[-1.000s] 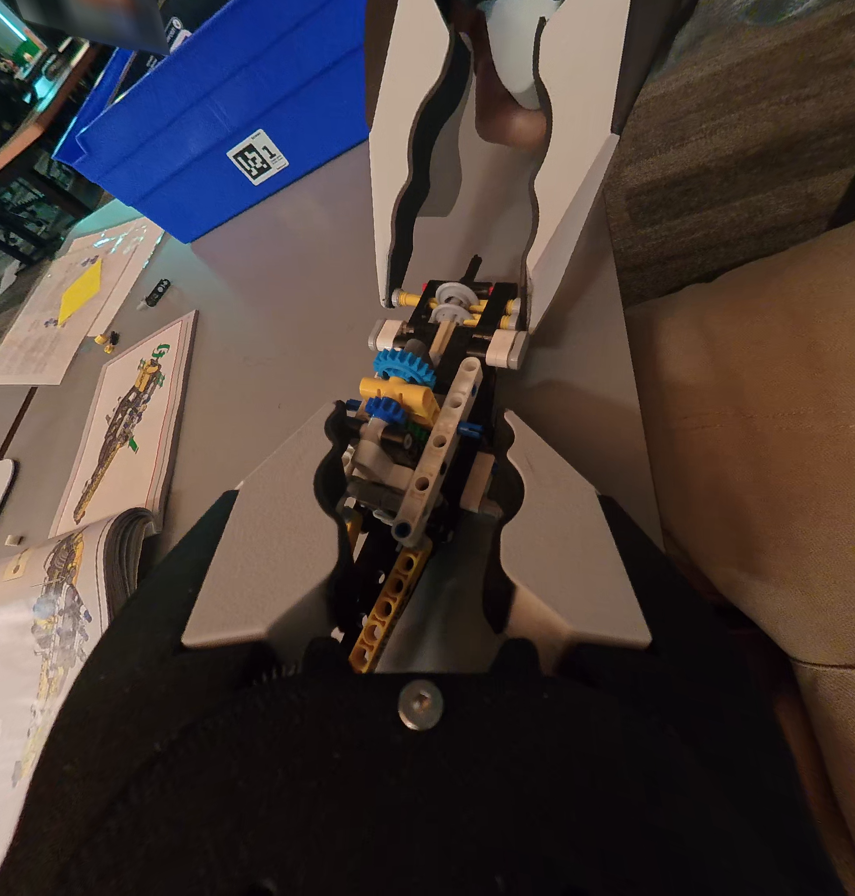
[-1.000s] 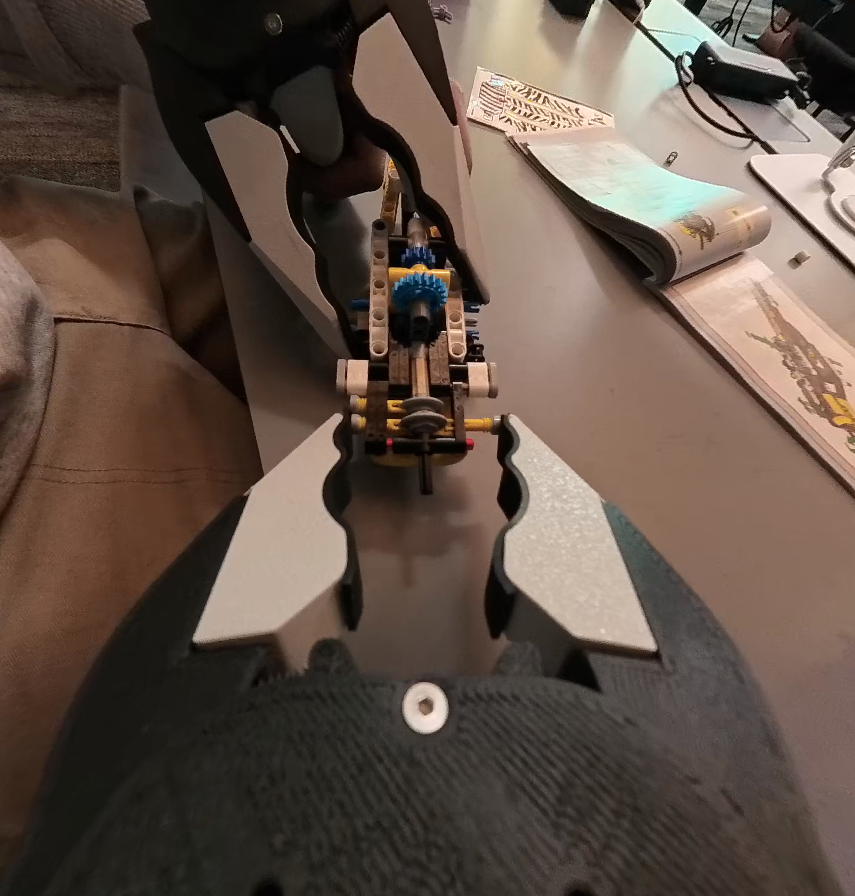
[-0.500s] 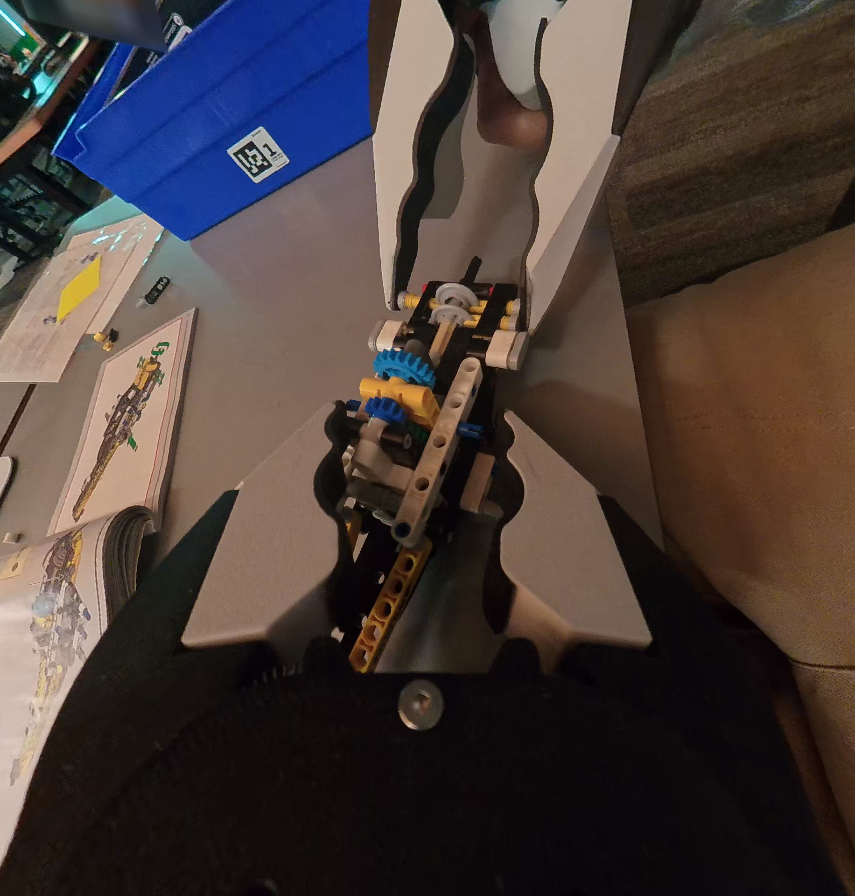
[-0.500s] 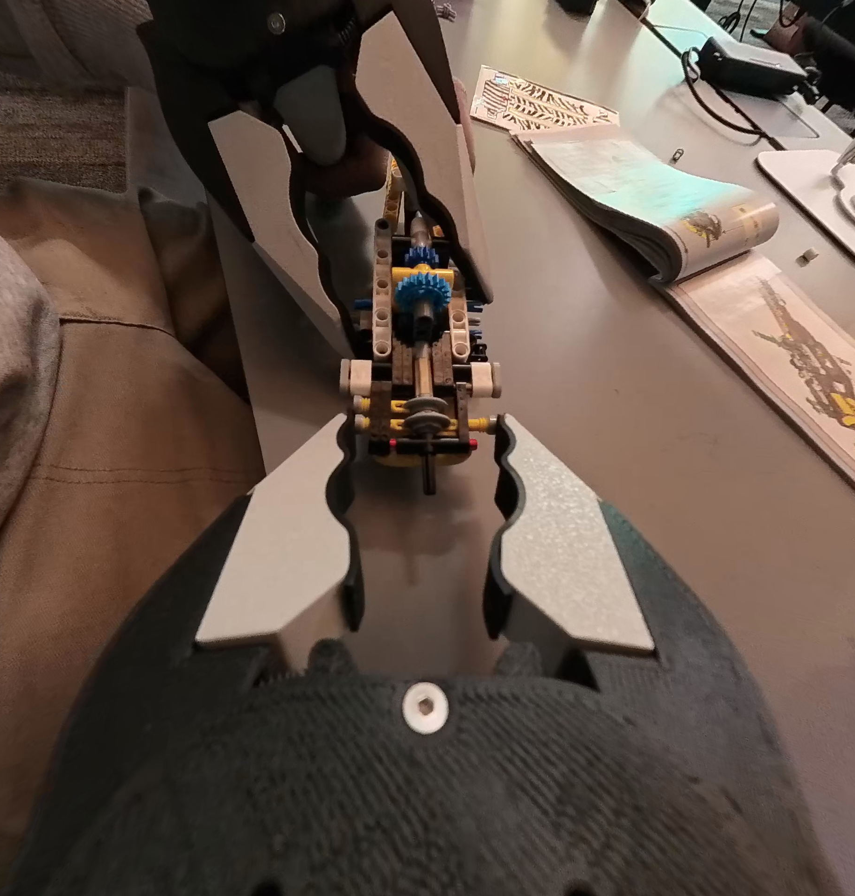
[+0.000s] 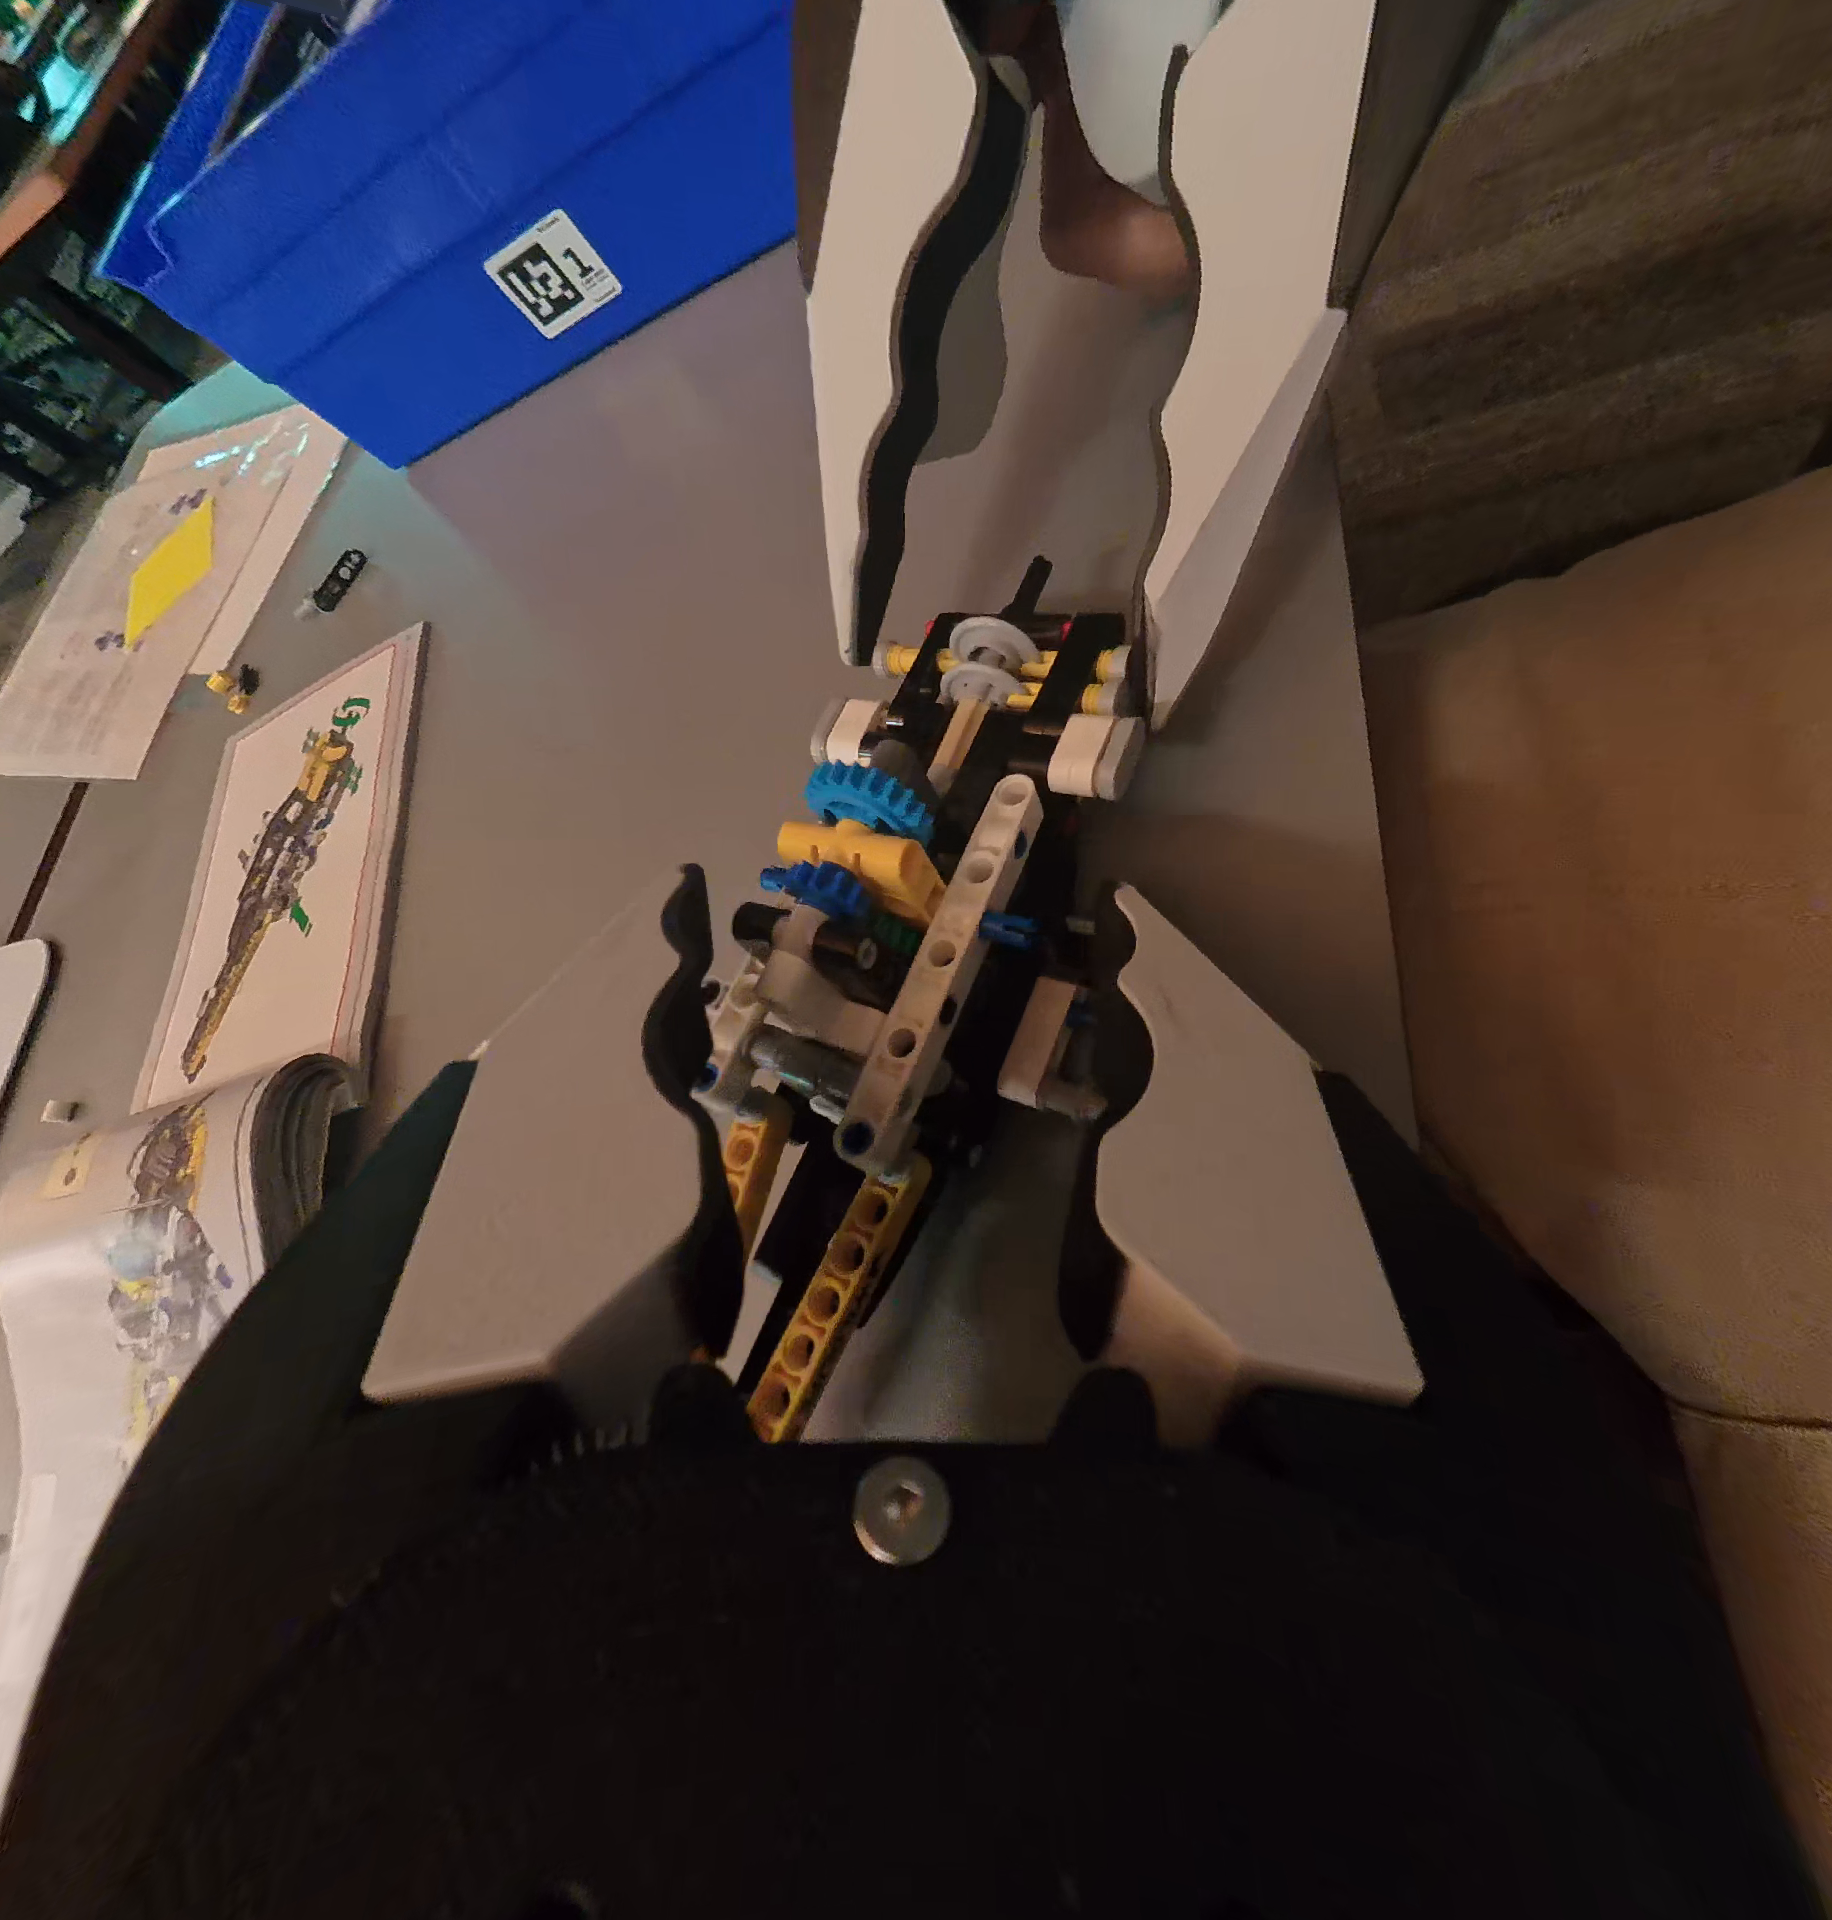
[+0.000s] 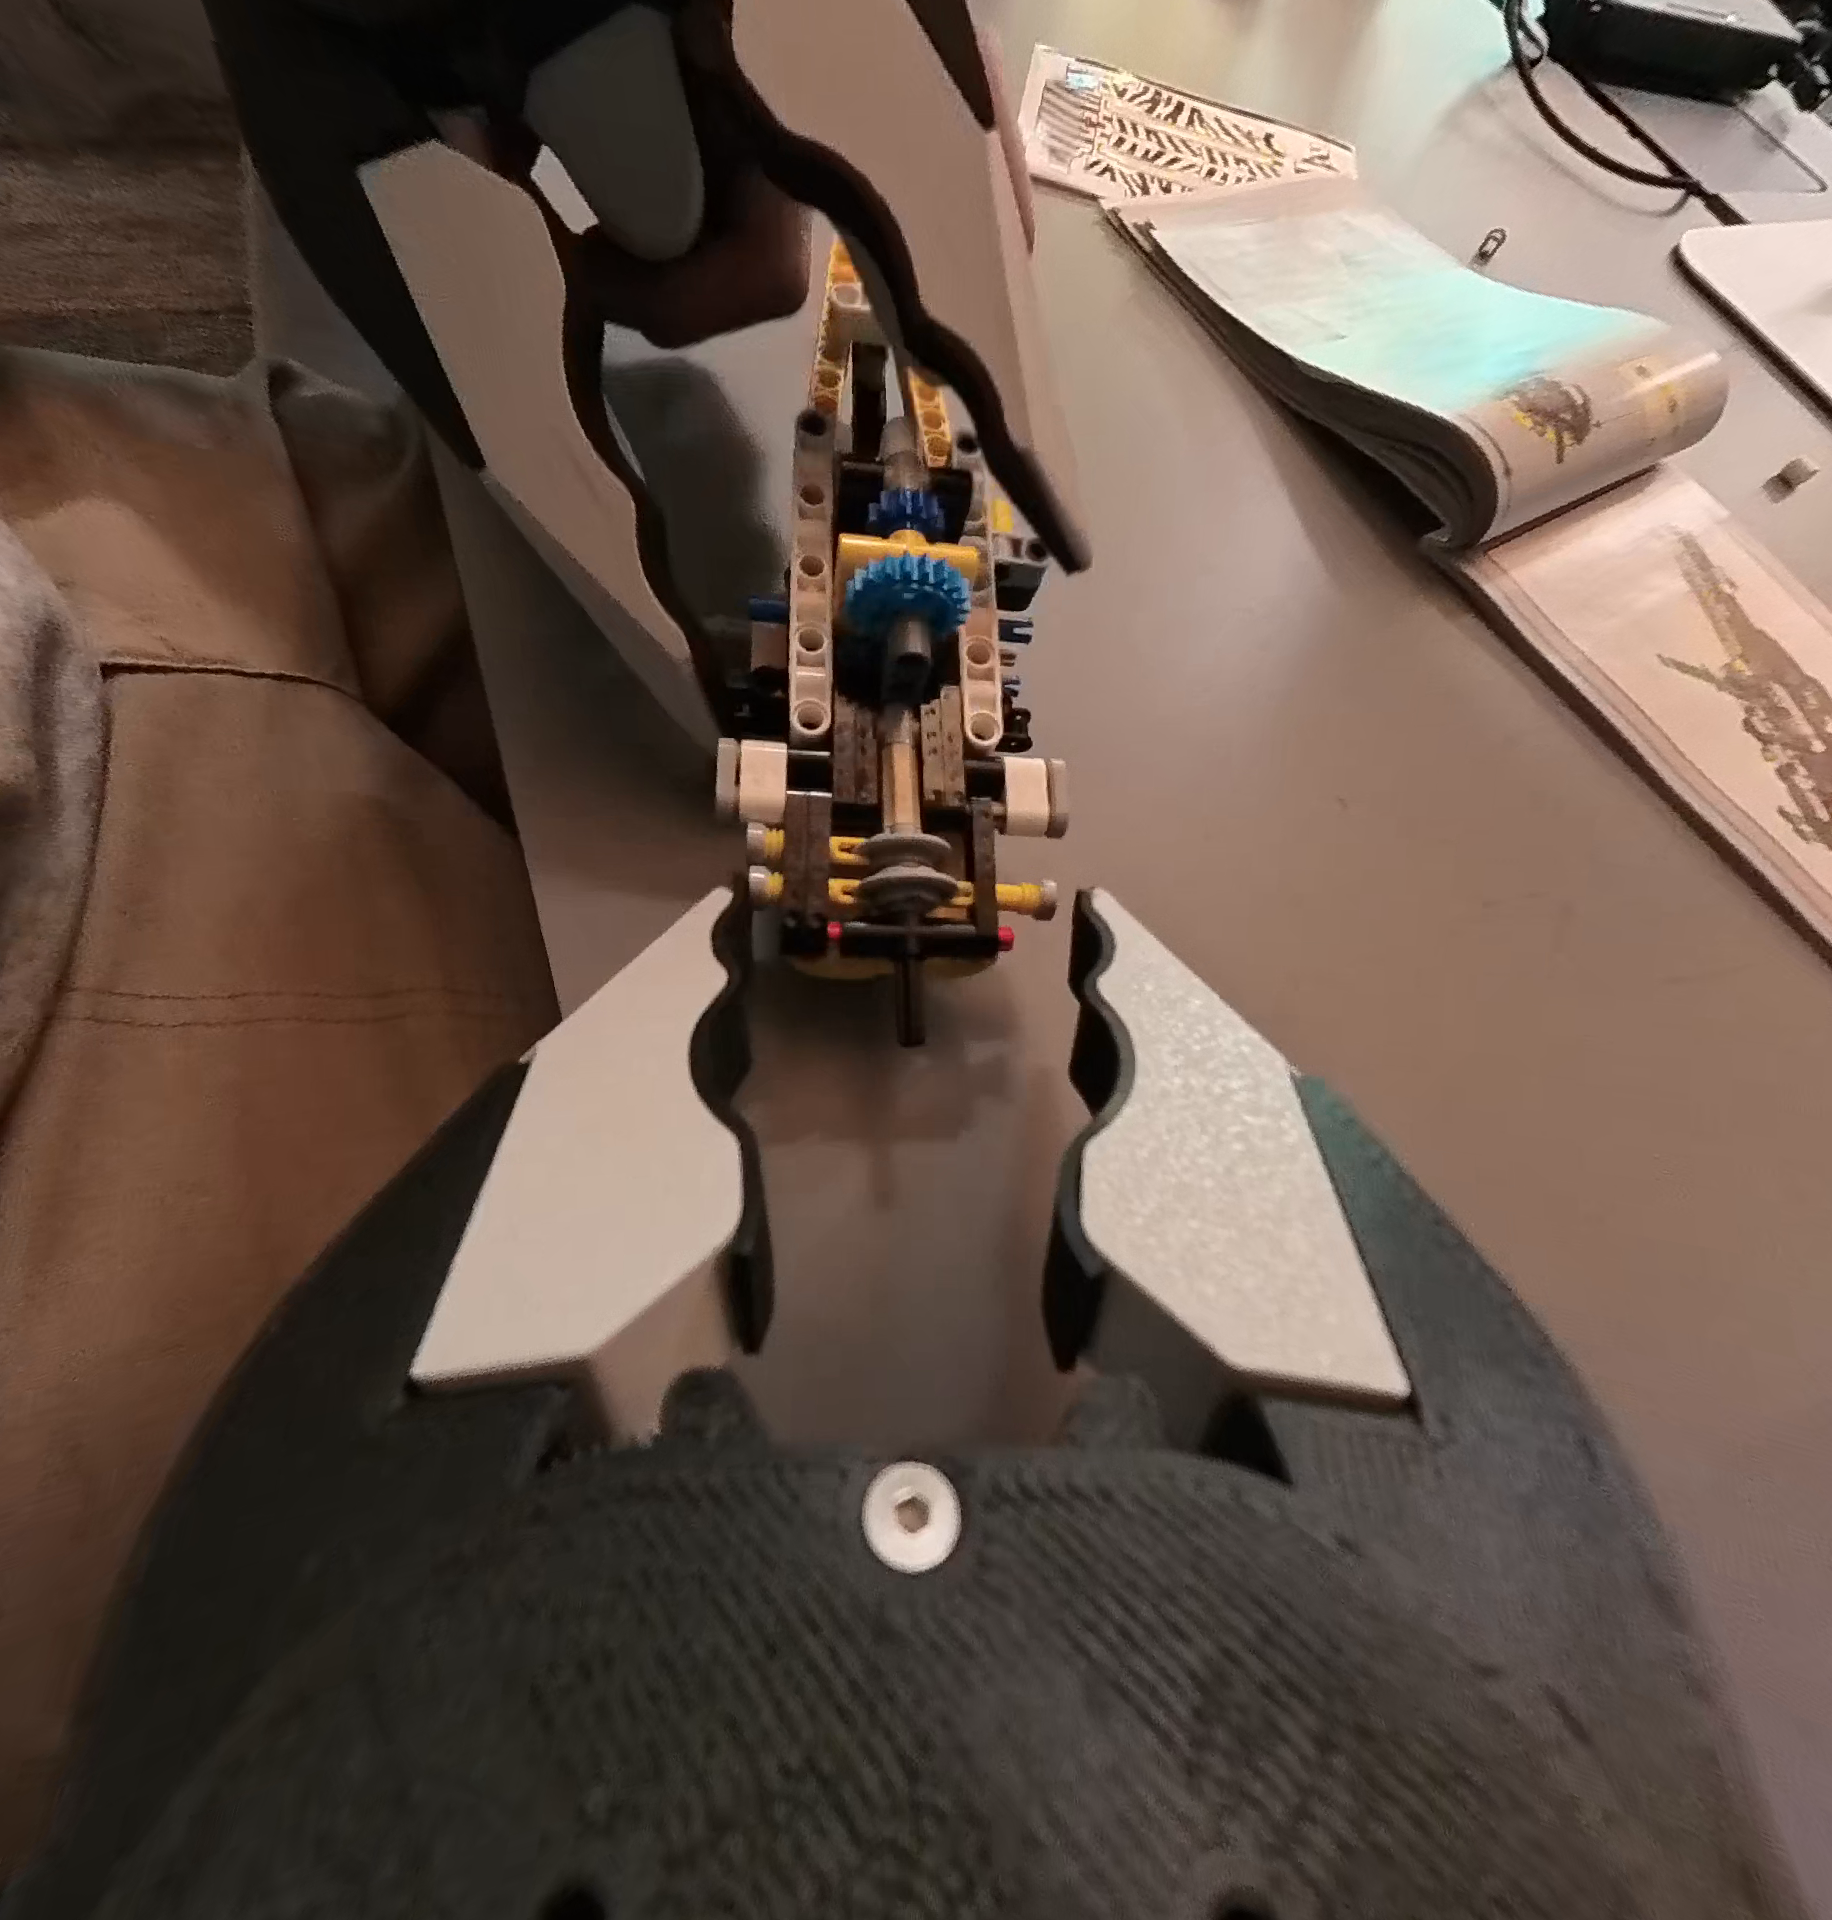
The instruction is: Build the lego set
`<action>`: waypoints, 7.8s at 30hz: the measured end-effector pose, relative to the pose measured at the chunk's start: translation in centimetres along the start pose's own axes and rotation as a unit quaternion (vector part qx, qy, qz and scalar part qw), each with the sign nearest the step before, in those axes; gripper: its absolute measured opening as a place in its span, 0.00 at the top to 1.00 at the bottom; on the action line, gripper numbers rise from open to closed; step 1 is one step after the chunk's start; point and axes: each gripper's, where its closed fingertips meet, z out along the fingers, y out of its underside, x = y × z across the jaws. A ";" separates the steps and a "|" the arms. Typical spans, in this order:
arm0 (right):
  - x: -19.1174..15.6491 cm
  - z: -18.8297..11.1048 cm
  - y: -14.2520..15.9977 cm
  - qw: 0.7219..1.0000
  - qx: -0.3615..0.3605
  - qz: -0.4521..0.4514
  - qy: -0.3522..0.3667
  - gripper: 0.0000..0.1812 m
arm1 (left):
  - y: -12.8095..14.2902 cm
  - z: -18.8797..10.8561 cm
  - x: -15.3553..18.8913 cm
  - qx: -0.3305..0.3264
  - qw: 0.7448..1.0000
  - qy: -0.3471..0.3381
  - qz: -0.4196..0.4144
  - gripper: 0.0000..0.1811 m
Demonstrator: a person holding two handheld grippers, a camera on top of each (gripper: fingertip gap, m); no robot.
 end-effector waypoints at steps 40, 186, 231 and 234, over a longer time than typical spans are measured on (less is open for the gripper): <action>-0.1 -0.6 -0.3 0.998 0.020 0.046 -0.032 0.68 | 0.4 -0.2 -0.1 0.003 0.999 0.014 -0.042 0.68; 0.7 0.4 -0.9 0.977 -0.122 -0.022 -0.174 0.91 | 0.0 -0.7 0.6 0.046 0.996 0.069 -0.026 0.69; 1.9 -1.0 -1.3 0.988 -0.079 0.019 -0.131 0.78 | 0.2 -0.7 0.4 0.041 0.997 0.067 -0.023 0.68; 2.9 -2.5 -0.6 0.990 -0.058 0.074 -0.109 0.81 | 0.2 -0.8 0.5 0.044 0.996 0.068 -0.026 0.68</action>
